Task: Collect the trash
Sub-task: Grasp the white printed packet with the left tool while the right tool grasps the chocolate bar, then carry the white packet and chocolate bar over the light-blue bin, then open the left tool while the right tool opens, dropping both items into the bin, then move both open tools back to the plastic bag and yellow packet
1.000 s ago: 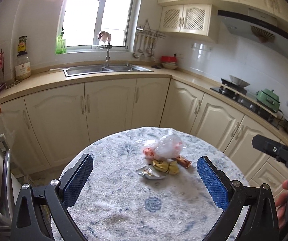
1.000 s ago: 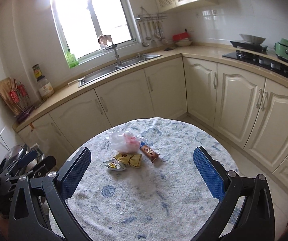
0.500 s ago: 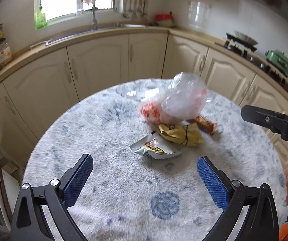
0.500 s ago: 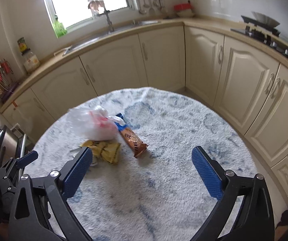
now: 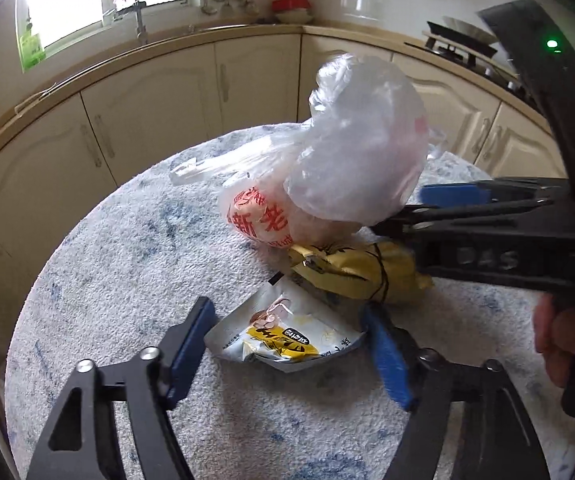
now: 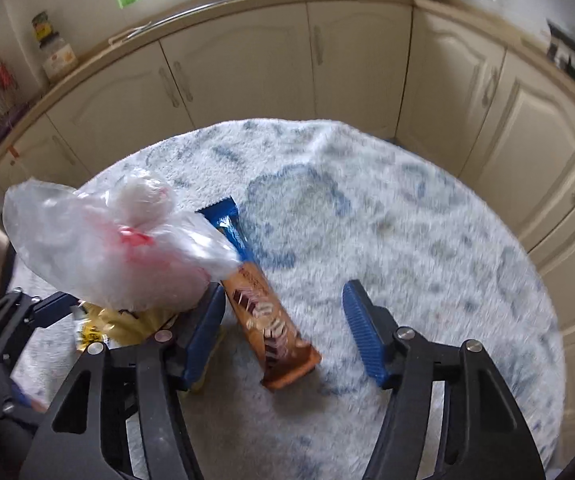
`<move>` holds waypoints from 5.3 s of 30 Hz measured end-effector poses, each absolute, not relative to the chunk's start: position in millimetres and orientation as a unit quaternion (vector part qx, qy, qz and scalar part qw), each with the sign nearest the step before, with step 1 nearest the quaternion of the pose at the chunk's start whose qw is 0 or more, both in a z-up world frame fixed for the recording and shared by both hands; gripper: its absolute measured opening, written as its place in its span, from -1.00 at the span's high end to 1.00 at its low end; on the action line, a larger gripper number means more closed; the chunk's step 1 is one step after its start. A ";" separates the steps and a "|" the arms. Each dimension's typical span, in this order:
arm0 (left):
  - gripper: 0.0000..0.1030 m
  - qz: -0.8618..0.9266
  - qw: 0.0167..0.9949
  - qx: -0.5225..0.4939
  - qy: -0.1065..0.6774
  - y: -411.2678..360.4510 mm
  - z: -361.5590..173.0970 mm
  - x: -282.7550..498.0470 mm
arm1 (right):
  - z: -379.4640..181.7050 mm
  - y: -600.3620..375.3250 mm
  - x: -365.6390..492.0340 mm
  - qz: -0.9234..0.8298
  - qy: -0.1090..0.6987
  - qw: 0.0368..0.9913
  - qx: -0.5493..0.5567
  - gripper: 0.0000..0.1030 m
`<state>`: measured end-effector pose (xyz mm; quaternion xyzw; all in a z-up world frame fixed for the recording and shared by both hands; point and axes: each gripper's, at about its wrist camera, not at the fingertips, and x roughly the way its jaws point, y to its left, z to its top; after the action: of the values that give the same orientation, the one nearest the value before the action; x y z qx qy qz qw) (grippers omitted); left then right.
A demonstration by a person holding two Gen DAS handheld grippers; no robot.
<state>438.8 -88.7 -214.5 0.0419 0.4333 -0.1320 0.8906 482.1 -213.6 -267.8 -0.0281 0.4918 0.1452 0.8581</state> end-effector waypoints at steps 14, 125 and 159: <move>0.15 -0.147 0.888 -0.043 0.433 -58.0 -220.3 453.7 | -253.0 -266.5 415.2 0.118 0.476 0.871 0.035 0.63; -0.97 -0.362 0.870 0.061 0.330 -347.5 -125.1 264.1 | -181.5 -571.8 148.2 -0.175 0.349 0.881 0.268 -1.00; -0.99 -0.085 0.954 -0.056 0.283 -6.7 -87.2 204.6 | -144.7 -242.9 322.7 0.114 0.385 0.913 0.070 -1.00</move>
<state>204.6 -6.7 -87.2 -0.0559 0.2834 -0.0853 0.9535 322.7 -242.9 -144.7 0.0696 0.3853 0.1143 0.9130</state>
